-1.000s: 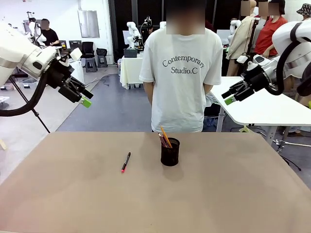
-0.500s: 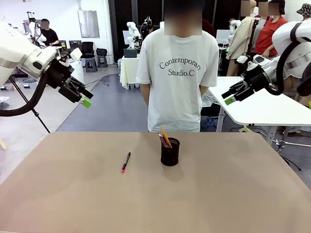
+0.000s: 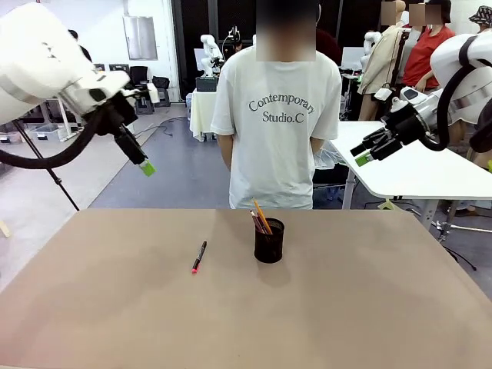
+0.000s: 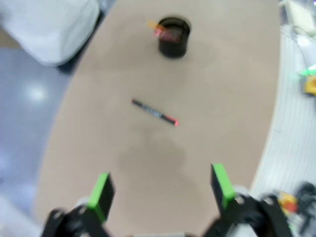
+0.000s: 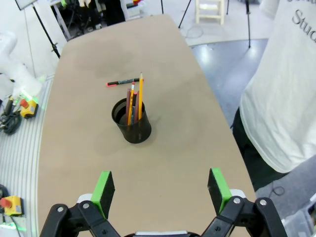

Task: Place the pens into the pen holder.
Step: Pick up a writing instrument from the table and place it into the Pen holder.

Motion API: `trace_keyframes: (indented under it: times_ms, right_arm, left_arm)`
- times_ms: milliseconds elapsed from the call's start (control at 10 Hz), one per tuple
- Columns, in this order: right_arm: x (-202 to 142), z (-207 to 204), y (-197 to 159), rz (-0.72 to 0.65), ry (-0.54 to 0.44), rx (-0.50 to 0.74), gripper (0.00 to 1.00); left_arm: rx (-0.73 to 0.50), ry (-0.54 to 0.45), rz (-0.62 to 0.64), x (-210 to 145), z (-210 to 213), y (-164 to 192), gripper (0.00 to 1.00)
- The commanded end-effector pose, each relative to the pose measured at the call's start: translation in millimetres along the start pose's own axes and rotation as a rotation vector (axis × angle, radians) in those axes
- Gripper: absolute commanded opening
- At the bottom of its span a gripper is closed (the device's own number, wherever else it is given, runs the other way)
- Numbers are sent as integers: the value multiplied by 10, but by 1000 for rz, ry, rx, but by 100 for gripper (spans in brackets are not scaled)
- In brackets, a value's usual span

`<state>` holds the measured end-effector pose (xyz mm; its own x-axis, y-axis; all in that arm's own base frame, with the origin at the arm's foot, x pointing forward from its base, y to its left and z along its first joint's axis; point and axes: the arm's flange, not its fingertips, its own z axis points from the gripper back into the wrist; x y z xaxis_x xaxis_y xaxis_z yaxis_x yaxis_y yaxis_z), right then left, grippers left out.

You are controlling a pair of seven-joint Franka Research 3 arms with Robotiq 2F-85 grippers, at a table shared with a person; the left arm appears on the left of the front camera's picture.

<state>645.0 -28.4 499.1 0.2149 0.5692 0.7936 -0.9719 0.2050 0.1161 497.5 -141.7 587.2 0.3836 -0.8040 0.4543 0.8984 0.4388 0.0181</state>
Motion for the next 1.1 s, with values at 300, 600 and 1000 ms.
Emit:
trace_keyframes:
  times_ms: [300,600,1000]
  right_arm:
    - [21,13,6,3,1,-5,100]
    - [21,13,6,3,1,-5,100]
    - [21,13,6,3,1,-5,100]
  left_arm:
    - [70,174,329,529,-605,-264,100]
    - [157,221,437,670,-992,-247,100]
    - [151,241,419,644,-1232,-283,100]
